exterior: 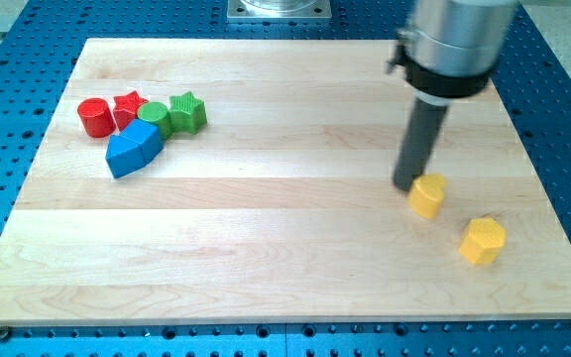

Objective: Move your hand above the green circle

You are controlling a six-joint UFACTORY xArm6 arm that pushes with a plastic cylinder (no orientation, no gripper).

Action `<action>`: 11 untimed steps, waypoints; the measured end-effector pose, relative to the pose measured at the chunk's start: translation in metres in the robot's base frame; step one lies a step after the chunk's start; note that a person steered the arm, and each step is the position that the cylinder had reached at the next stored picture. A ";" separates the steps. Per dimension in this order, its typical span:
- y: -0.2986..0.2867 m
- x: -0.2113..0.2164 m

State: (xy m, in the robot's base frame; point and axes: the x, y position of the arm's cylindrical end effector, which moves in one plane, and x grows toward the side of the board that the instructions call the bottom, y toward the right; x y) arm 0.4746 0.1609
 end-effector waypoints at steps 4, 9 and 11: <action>0.051 0.013; -0.090 -0.177; -0.163 -0.168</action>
